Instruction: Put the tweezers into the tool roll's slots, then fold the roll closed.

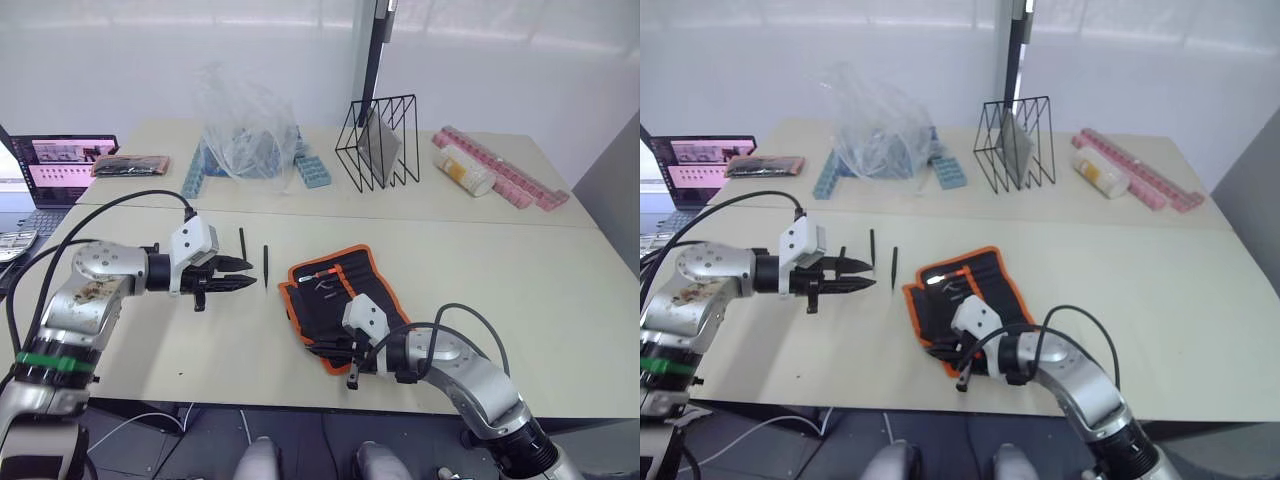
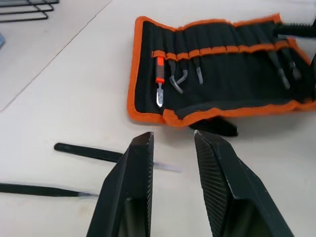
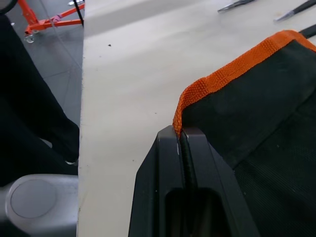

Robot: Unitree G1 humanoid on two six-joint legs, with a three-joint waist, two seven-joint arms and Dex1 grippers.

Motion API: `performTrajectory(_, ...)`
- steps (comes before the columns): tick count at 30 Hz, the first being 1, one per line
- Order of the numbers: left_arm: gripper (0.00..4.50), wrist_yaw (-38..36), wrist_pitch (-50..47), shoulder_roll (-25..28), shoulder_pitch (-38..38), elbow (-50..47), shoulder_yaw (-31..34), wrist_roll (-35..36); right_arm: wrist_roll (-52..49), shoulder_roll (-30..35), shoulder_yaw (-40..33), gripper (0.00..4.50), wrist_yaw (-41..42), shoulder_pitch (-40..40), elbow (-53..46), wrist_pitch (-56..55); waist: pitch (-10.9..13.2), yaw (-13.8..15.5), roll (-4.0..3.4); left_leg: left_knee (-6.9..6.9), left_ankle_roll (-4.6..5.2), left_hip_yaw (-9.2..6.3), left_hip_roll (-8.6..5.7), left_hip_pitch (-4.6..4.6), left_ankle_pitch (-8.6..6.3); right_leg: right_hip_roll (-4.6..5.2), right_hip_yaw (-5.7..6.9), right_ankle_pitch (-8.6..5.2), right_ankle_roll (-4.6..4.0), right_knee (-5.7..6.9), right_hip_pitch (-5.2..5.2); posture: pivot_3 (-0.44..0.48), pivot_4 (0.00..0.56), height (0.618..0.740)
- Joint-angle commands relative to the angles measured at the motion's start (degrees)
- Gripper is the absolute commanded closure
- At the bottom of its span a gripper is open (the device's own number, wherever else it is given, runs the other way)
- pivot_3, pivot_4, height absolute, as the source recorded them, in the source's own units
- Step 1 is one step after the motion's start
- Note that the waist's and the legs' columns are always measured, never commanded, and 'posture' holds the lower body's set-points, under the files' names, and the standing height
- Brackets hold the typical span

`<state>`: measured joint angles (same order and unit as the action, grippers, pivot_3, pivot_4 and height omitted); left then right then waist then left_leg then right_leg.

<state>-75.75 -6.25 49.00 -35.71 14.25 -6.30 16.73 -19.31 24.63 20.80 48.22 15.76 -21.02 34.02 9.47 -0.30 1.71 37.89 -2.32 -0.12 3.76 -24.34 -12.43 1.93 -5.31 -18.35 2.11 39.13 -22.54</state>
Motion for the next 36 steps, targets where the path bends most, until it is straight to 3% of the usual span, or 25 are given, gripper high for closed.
performTrajectory(1,3.13,-6.4,15.0,-1.7,-6.3,9.2,-2.6,-5.0,-0.3,-0.2,0.1,4.5,1.5,1.0,0.3,-2.2,0.0,0.2,0.0,0.0,0.0,0.0,0.0,-0.01,0.0,0.0,0.0,0.0,0.0,0.0,0.0,0.0,0.15,0.705)
performTrajectory(5,3.13,-11.8,30.7,-5.2,-13.5,21.4,-5.3,-9.1,0.2,-0.5,0.6,4.5,1.8,2.1,1.6,-2.8,0.0,0.1,0.0,0.0,0.01,-0.01,0.01,-0.04,0.0,-0.01,0.01,0.0,0.0,0.01,-0.03,0.0,0.15,0.705)
performTrajectory(9,3.13,-16.4,39.6,-8.2,-17.3,28.5,-7.4,-10.9,0.6,-0.8,0.4,4.5,1.7,2.1,2.0,-3.3,0.0,-0.2,0.0,0.0,0.01,-0.01,0.01,-0.06,0.0,-0.01,0.01,0.01,-0.01,0.07,-0.06,0.0,0.15,0.705)
performTrajectory(21,3.13,-13.4,53.3,-16.7,-21.7,38.6,-9.3,-15.7,0.5,-1.1,0.9,4.5,1.0,1.2,0.3,-1.9,0.0,-0.6,0.01,0.06,0.03,-0.08,0.01,-0.11,-0.01,-0.02,0.03,0.01,0.0,0.15,-0.09,0.0,0.15,0.705)
performTrajectory(26,4.45,-16.7,55.3,-14.4,-19.7,37.9,-11.5,-14.3,0.7,-0.5,1.0,4.5,1.3,1.1,0.0,-1.9,0.0,-0.8,0.01,0.06,0.03,-0.09,0.02,-0.08,-0.01,-0.05,0.03,0.01,0.0,0.2,-0.09,0.0,0.15,0.705)
performTrajectory(33,4.45,-14.7,60.7,-13.8,-19.9,41.9,-12.1,-18.4,0.7,0.0,1.3,4.5,1.4,1.1,-0.9,-1.5,0.0,-0.4,0.01,0.1,0.04,-0.1,0.01,-0.1,-0.01,-0.04,0.04,0.01,0.0,0.19,-0.07,0.0,0.15,0.705)
performTrajectory(36,4.5,-9.6,64.3,-13.8,-19.1,43.6,-13.0,-22.7,0.1,-0.3,0.5,3.62,-0.1,0.8,-2.8,0.0,0.0,-0.5,0.01,0.11,0.04,-0.1,0.02,-0.1,-0.01,-0.04,0.04,0.01,0.0,0.19,-0.07,0.0,0.15,0.705)
